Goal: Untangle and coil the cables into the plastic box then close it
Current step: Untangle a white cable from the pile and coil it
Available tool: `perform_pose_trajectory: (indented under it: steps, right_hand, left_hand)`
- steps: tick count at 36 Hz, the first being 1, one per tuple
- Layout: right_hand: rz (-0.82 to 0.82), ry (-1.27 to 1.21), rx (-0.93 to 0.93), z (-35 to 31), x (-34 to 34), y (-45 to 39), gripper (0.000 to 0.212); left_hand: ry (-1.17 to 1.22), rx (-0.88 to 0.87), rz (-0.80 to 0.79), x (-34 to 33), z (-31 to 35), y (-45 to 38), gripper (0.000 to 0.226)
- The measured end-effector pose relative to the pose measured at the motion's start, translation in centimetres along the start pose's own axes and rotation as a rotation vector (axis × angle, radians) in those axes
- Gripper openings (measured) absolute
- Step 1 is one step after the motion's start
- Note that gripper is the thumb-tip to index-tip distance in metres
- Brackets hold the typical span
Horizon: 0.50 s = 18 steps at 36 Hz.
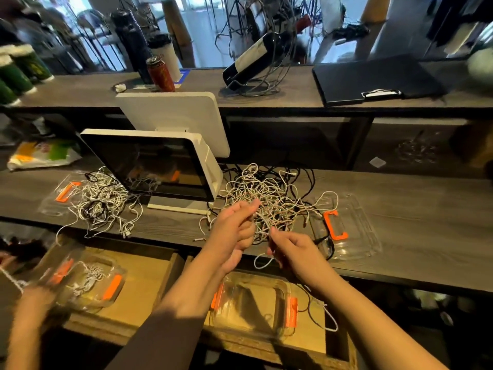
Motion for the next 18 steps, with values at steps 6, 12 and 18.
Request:
perform_pose_trajectory:
  steps: [6,12,18]
  right_hand:
    - [-0.039,-0.145,-0.012,0.4,-1.0,1.2,0.04]
    - [-0.017,-0.165,0.015,-0.2,-0.6,1.9,0.039]
    - [-0.028,-0.004,-0.092,-0.5,-0.4,2.3,0.054]
  left_hand:
    - [0.015,0.06,-0.071,-0.5,-0.6,0.8,0.018]
    - [-0.116,0.213,-0.271,-2.4,-1.3,2.3,0.042]
    - [-0.121,0.141,-0.193,-2.2,-1.3,2.2,0.049]
Point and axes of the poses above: each hand's wrist, its own y-axis away from the middle knuckle, its own x-axis out of the back of the hand, z = x × y, the point moved 4 cm from there along -y, towards the middle knuckle, and after that the axes turned 11 degrees about -z, right-handed, at the moved point
